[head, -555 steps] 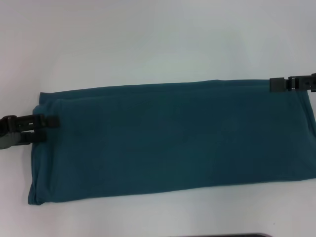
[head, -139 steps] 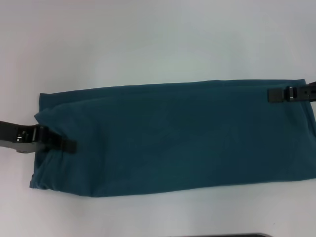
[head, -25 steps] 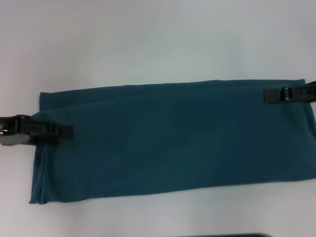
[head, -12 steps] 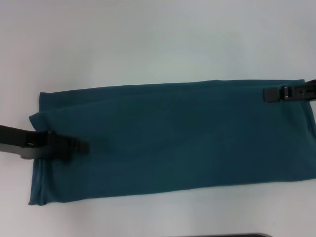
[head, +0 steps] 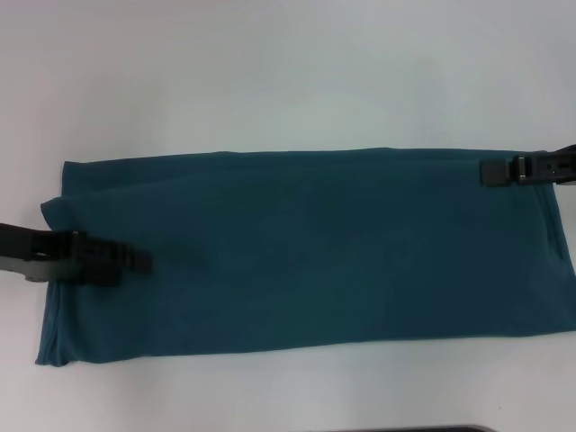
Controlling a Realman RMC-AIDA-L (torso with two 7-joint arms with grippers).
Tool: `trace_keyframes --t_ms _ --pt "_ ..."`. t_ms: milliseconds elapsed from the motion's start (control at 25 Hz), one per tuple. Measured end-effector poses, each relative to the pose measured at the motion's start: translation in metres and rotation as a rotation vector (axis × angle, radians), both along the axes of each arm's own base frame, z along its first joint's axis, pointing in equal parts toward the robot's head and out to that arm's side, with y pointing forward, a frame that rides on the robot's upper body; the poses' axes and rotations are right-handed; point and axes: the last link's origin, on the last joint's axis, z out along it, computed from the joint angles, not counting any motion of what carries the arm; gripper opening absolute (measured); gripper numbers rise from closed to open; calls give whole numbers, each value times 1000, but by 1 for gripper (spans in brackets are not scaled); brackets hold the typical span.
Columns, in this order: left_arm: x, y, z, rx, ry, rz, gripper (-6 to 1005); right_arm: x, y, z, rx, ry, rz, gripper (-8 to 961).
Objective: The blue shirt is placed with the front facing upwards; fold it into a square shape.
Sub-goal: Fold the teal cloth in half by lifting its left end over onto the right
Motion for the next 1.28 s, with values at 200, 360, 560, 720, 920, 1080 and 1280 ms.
trace_keyframes --t_ms 200,360,560,720,920,1080,1280 --pt "5 -2 13 24 -43 -21 733 0 0 0 -1 0 0 895" --pt "-2 0 20 46 -20 2 733 0 0 0 -2 -1 0 895" --pt "-13 0 22 52 48 47 733 1 -1 0 1 -4 -4 895" --pt "-16 0 24 46 86 54 732 1 0 0 1 -4 -4 895" --pt "-21 3 28 62 137 83 732 0 1 0 0 -3 -6 895" --pt "-24 2 24 50 163 93 731 0 1 0 1 -3 -6 895" --pt "-22 3 24 55 163 86 731 0 1 0 0 -3 -10 895"
